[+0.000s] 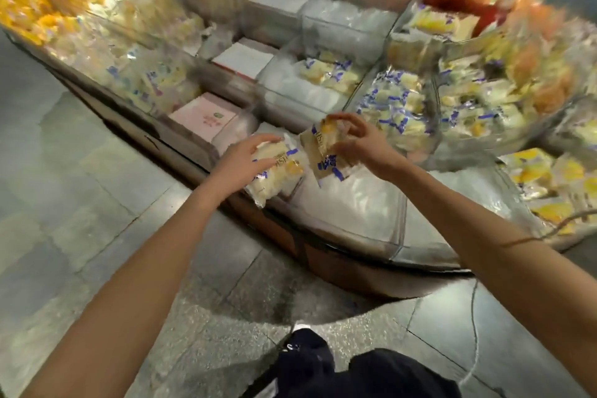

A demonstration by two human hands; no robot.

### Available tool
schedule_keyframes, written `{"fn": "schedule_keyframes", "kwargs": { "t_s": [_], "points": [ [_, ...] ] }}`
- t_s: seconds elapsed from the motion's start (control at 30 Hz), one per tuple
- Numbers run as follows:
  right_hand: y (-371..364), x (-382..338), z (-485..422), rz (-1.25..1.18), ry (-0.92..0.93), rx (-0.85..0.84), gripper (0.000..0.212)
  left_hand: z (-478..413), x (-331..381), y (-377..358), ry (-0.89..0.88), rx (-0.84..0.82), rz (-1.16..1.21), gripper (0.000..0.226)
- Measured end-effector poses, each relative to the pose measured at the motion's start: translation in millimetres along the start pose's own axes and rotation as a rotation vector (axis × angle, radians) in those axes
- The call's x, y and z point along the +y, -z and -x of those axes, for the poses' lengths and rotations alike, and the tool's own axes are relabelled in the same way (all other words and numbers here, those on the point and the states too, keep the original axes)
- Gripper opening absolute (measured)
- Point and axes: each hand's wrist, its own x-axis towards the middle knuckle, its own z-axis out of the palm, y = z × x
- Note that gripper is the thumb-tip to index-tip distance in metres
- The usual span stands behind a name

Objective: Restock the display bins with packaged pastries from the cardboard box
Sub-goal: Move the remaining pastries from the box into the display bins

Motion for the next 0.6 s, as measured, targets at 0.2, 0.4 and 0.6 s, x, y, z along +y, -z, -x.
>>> {"fn": "schedule_keyframes", "kwargs": {
  "t_s": [0.2,0.4,0.6],
  "points": [
    [8,-12,-48,0.034,0.008,0.101,0.054,-87,-2,14,-0.113,-0.108,-0.051,0.044],
    [9,-23,-91,0.147,0.049,0.269,0.029,-148,6,17,-0.181,-0.162,-0.049,0.045],
    [39,-18,-135,0.140,0.047,0.366,0.041,-204,8,16,-0.224,-0.204,0.007,0.040]
  ]
}}
